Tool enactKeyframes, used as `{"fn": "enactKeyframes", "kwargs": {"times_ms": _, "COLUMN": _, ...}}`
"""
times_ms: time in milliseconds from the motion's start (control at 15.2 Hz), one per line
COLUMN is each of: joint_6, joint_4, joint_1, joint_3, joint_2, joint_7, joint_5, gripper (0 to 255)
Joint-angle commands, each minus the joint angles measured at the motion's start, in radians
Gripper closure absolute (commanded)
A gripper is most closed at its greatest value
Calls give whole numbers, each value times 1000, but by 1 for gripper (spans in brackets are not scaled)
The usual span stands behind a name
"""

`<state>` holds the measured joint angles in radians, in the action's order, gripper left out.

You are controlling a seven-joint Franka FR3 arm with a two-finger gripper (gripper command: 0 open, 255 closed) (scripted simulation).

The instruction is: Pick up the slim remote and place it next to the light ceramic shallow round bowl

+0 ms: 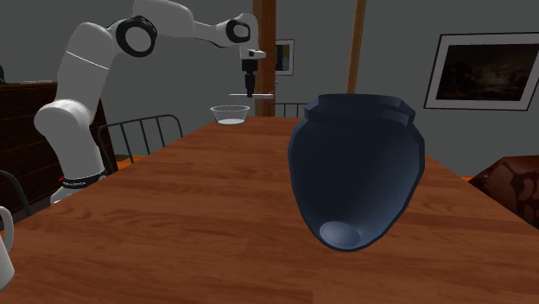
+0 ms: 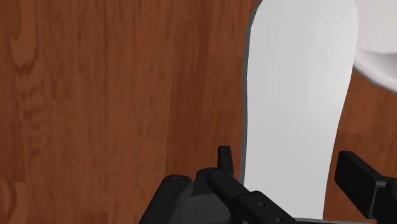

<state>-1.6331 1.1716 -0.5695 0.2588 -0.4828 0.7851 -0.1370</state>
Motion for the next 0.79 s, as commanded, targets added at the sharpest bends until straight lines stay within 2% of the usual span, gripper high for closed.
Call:
{"fn": "enactKeyframes", "kwargs": {"times_ms": 0, "joint_6": -15, "joint_4": -3, "joint_1": -12, "joint_3": 1, "joint_2": -18, "joint_7": 15, "joint_5": -5, "gripper": 255}}
{"fn": "enactKeyframes", "kwargs": {"times_ms": 726, "joint_6": -169, "joint_4": 163, "joint_1": 2, "joint_3": -1, "joint_2": -7, "joint_7": 22, "joint_5": -5, "gripper": 255}}
